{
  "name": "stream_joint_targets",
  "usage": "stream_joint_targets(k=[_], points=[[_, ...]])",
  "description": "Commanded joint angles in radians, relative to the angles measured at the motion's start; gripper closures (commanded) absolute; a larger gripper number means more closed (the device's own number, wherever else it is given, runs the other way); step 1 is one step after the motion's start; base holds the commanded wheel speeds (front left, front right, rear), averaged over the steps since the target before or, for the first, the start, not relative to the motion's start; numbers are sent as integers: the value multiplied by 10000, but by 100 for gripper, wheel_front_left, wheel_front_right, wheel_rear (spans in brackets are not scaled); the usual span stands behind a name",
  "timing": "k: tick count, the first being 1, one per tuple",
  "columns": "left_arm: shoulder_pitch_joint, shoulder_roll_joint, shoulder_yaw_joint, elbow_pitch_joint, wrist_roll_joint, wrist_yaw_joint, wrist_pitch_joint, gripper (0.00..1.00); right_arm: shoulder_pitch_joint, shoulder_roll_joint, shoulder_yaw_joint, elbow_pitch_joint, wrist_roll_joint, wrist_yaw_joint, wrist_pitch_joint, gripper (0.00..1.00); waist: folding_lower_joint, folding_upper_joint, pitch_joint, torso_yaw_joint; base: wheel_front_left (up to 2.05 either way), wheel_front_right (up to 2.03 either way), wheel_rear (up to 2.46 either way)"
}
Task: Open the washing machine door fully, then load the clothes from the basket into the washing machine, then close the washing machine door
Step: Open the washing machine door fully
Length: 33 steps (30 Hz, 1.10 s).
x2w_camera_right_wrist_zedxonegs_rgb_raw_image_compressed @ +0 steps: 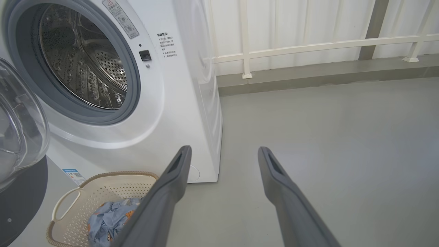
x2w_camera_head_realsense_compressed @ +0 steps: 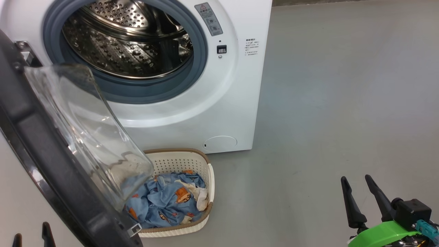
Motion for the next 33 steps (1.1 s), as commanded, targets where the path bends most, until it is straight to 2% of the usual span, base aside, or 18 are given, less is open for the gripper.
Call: stream_joint_targets(k=[1, 33], points=[[-117, 244, 288, -232, 113, -16, -65, 0, -66, -75, 148, -179, -147, 16, -118, 0, 0, -1, 3, 13, 0, 0, 0], [49, 223, 55, -349, 100, -16, -65, 0, -93, -158, 222, 12, -162, 16, -118, 0, 0, -1, -109, 158, 0, 0, 0]])
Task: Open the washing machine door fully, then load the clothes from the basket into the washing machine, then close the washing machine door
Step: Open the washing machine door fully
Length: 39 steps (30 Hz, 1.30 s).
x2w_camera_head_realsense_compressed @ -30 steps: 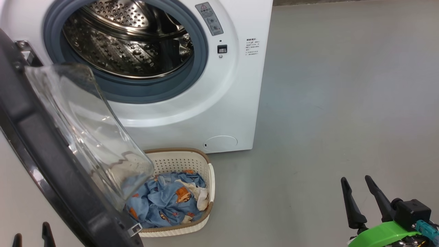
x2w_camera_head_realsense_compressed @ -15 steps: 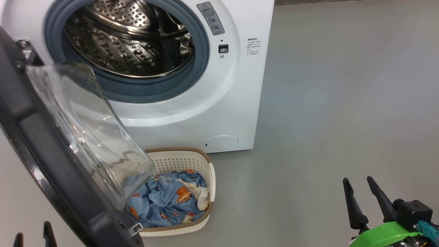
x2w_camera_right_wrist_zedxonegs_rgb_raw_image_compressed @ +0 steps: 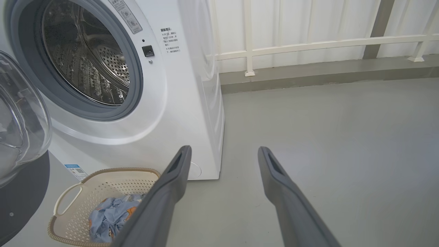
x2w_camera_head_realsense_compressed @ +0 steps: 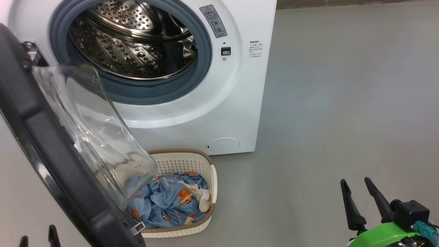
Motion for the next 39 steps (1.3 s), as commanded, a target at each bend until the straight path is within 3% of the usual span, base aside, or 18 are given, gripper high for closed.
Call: stream_joint_targets(k=[1, 22, 24, 39], points=[[-122, 222, 313, -261, 103, -16, -65, 0, -94, -133, 248, -210, -68, 16, -118, 0, 0, 0, 1, 10, 0, 0, 0], [-132, 182, 343, -247, 114, -16, -65, 0, -151, -129, 414, -202, -46, 16, -118, 0, 0, 0, -53, 27, 0, 0, 0], [-116, 225, 196, -172, 0, -16, -65, 100, -148, -128, 425, -199, -44, 16, -118, 0, 0, 0, -65, 25, 0, 0, 0], [-168, 314, 247, 54, -279, -16, -65, 100, -126, -89, 373, -225, -12, 16, -118, 0, 0, 0, -48, 101, 0, 0, 0]])
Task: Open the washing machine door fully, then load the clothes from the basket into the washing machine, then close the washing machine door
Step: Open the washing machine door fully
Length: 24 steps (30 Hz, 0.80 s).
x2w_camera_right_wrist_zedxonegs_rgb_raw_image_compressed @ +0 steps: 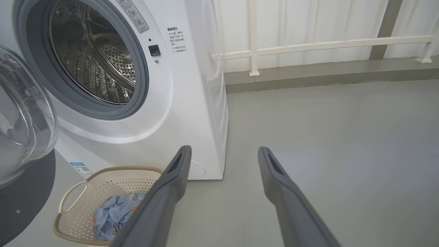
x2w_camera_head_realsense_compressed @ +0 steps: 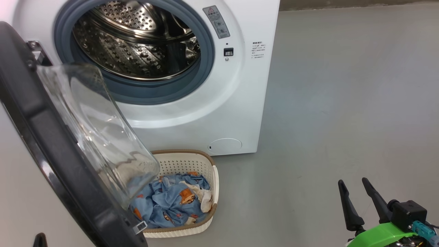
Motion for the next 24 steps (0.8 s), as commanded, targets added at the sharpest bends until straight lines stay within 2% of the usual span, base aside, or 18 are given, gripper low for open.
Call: stream_joint_targets(k=[1, 9, 15, 19, 24], points=[[-234, 246, 441, -182, -77, -16, -65, 100, -122, -81, 246, -238, -14, 16, -118, 0, 0, -1, -7, 28, 0, 0, 0], [-653, 55, 1687, -972, -118, -16, -65, 100, -91, -63, 239, -239, -34, 16, -118, 0, 0, -1, -14, 144, 0, 0, 0], [-1199, -83, 2360, -3476, 1, -16, -65, 100, -1, -92, 152, -266, -52, 16, -118, 0, 0, -1, -14, 298, 0, 0, 0], [-1470, -147, 2187, -5682, 182, -16, -65, 100, 67, -96, 94, -260, -87, 16, -118, 0, 0, -1, -39, 398, 0, 0, 0], [-1439, -80, 917, -7950, 535, -16, 60, 100, 126, -20, 82, -222, -136, 16, -118, 0, 0, -1, -75, 522, 0, 0, 0]])
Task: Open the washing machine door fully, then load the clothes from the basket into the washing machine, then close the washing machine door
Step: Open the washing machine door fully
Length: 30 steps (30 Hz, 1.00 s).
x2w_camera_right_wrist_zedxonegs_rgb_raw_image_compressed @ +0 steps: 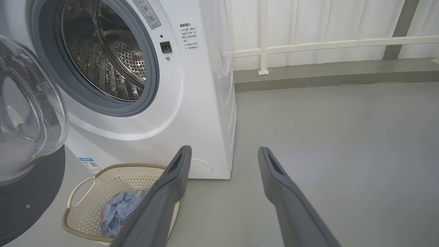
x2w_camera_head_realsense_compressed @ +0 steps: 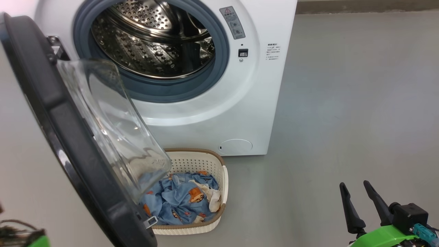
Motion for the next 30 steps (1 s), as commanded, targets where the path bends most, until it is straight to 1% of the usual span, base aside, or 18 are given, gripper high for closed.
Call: stream_joint_targets(k=[1, 4, 7, 11, 14, 19, 20, 21, 23, 24, 25, 30], points=[[-319, 273, -6, -603, 150, -16, 164, 100, 24, -32, 152, -216, -74, 16, -118, 0, 0, 0, -17, 72, 0, 0, 0], [-384, 329, -1059, -1548, 208, -16, 643, 100, 94, 2, 87, -217, -59, 16, -118, 0, 0, 0, -37, 202, 0, 0, 0], [-394, 411, -2485, -2140, 138, -16, 1245, 100, 133, 11, 32, -206, -57, 16, -118, 0, 0, 0, -10, 328, 0, 0, 0], [-151, 377, -4215, -1998, -10, -16, 1940, 100, 96, 71, 46, -209, -85, 16, -118, 0, 0, 0, 53, 449, 0, 0, 0], [160, 304, -4996, -1514, -160, -7, 2273, 100, 61, 124, 41, -214, -111, 16, -118, 0, 0, 0, 99, 530, 0, 0, 0], [727, 201, -5517, -635, -426, 263, 2620, 100, 42, 162, 9, -192, -103, 16, -118, 0, 0, 0, 152, 642, 0, 0, 0], [727, 201, -5517, -635, -426, 263, 2620, 100, 42, 162, 9, -192, -103, 16, -118, 0, 0, 0, 152, 642, 0, 0, 0], [930, 199, -5515, -272, -459, 397, 2730, 100, 43, 178, 10, -187, -100, 16, -118, 0, 0, 0, 162, 671, 0, 0, 0], [1037, 194, -5505, -105, -522, 460, 2781, 100, 44, 186, 5, -187, -100, 16, -118, 0, 0, 0, 167, 687, 0, 0, 0], [1337, 294, -5314, 379, -442, 682, 2893, 100, 46, 205, 15, -176, -101, 16, -118, 0, 0, 0, 156, 709, 0, 0, 0], [1441, 315, -5264, 524, -457, 729, 2909, 100, 50, 208, 17, -173, -98, 16, -118, 0, 0, 0, 155, 718, 0, 0, 0], [1696, 337, -5217, 1003, -582, 780, 2863, 100, 62, 193, 28, -168, -92, 16, -118, 0, 0, 0, 187, 798, 0, 0, 0]])
